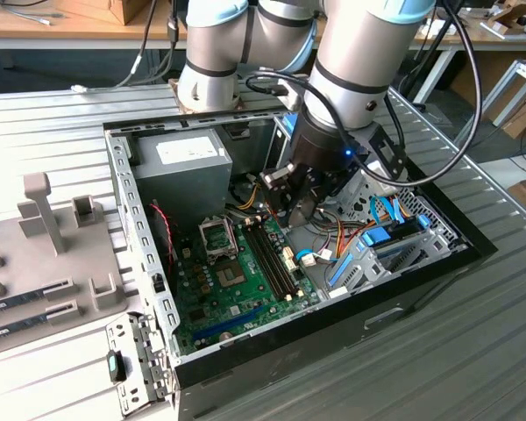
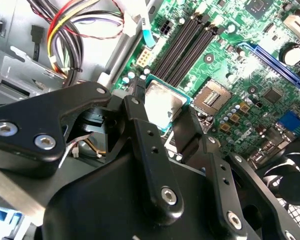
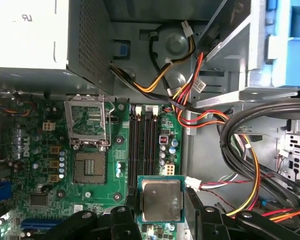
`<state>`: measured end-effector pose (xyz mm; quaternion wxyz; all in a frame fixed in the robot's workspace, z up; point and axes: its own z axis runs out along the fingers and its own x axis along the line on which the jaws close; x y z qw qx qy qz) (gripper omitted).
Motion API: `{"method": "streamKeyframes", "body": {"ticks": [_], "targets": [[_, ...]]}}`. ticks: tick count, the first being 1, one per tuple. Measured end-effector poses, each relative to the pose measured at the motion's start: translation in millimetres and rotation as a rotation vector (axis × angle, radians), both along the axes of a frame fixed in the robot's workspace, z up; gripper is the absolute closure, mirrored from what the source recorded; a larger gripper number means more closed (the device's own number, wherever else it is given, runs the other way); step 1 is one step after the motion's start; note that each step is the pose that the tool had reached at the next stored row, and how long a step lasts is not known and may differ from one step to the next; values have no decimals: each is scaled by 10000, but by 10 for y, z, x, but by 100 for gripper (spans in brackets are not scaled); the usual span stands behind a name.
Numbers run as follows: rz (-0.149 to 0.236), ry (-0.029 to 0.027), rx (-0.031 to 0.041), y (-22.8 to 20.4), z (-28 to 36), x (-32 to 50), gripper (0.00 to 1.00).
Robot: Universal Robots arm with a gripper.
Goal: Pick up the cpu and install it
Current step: 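Pick up the cpu and move it towards the insertion slot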
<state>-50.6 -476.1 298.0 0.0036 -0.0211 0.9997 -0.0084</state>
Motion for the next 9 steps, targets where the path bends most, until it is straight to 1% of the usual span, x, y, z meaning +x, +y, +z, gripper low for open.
{"method": "streamKeyframes", "body": {"ticks": [2,9], "targets": [[0,0,-1,8,-19,-46,53],[0,0,-1,9,-63,-66,53]]}}
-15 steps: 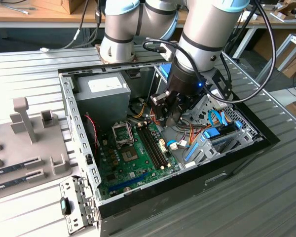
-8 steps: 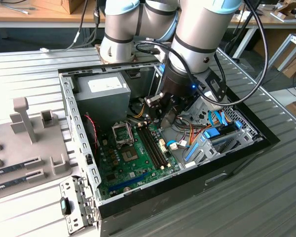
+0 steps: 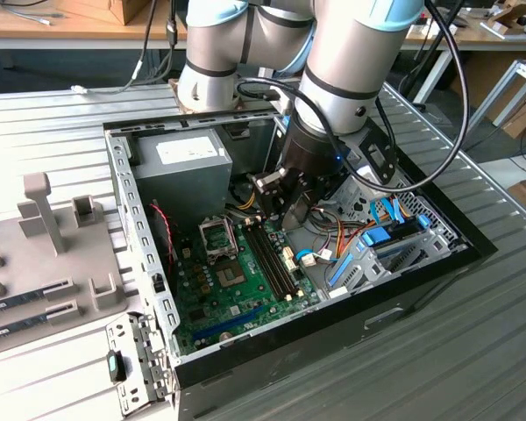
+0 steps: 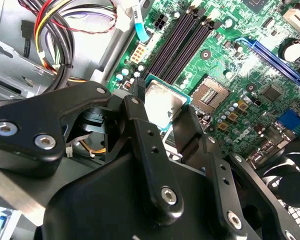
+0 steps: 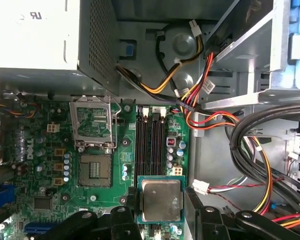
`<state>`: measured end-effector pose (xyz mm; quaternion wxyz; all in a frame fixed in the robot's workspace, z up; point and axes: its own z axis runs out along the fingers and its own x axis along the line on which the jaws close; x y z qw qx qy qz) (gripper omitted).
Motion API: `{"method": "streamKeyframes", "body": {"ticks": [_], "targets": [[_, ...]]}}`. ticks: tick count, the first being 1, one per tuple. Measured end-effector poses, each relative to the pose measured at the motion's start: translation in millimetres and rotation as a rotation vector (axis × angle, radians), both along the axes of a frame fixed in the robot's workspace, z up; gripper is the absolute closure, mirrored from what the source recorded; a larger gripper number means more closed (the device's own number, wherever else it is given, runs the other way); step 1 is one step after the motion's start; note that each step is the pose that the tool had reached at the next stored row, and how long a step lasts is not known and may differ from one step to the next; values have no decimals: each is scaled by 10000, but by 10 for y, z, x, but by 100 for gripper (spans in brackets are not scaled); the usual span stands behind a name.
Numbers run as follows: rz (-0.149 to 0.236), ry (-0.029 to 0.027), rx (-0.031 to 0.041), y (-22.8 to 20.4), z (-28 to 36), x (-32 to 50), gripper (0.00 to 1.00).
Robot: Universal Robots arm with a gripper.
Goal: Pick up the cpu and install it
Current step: 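Pick up the cpu and move it towards the insertion slot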
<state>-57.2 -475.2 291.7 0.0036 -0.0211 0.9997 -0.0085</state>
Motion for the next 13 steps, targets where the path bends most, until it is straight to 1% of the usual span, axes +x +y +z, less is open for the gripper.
{"method": "streamKeyframes", "body": {"ticks": [13], "targets": [[-1,0,0,0,-74,-11,53]]}}
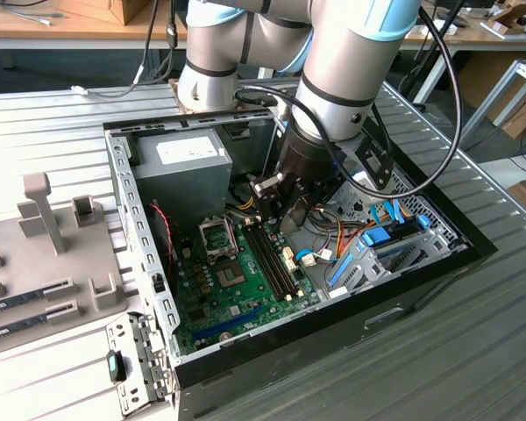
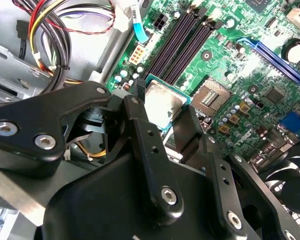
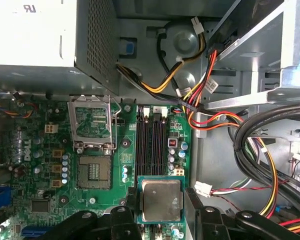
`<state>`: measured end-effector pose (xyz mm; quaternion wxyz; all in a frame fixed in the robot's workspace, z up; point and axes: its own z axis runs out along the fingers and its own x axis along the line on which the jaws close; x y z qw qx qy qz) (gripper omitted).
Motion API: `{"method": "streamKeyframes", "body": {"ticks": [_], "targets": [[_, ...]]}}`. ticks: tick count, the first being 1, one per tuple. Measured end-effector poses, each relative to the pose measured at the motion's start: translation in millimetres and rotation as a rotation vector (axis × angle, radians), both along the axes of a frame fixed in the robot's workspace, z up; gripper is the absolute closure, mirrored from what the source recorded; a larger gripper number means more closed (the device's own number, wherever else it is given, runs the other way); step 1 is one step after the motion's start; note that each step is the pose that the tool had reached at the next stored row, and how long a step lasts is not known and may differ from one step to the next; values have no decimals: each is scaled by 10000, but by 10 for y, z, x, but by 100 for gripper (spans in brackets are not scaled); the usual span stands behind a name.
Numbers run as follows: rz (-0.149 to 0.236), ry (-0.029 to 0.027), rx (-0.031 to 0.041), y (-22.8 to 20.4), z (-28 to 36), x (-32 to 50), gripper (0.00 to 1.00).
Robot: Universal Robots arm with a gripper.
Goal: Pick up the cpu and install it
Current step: 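Pick up the cpu and move it towards the insertion slot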
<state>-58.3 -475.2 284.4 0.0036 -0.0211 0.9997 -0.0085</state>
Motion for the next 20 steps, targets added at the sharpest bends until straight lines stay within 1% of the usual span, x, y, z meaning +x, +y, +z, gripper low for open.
{"method": "streamKeyframes", "body": {"ticks": [20], "targets": [[0,-1,1,0,-82,-1,53]]}}
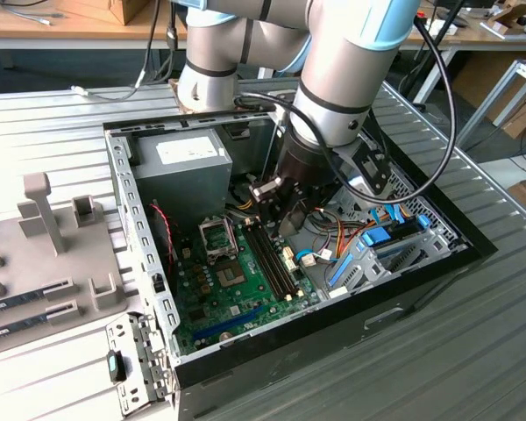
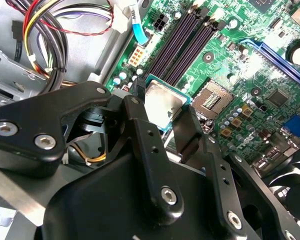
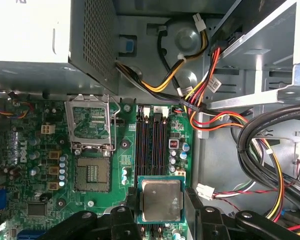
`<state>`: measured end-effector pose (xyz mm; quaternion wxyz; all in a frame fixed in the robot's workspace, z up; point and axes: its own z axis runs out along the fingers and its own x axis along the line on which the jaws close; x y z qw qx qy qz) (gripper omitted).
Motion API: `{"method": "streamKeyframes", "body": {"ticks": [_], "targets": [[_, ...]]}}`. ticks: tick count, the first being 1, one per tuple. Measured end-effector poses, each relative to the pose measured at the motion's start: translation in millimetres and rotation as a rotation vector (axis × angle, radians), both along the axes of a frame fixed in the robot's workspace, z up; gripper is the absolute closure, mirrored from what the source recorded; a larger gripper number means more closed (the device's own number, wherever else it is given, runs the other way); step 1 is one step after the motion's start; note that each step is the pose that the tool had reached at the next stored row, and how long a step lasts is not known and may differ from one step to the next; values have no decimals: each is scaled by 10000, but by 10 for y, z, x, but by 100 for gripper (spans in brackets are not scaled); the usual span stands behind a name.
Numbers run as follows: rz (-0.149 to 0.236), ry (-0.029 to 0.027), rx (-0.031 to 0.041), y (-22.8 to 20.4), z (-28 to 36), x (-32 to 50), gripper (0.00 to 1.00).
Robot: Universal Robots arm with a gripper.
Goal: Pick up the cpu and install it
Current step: 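Pick up the cpu and move it towards the insertion slot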
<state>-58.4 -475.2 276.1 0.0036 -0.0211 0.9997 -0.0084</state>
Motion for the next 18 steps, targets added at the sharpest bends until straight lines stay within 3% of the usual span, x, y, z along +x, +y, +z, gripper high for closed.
{"method": "streamKeyframes", "body": {"ticks": [15,18], "targets": [[0,0,-1,0,-90,0,53],[0,0,-1,0,-153,-1,53]]}}
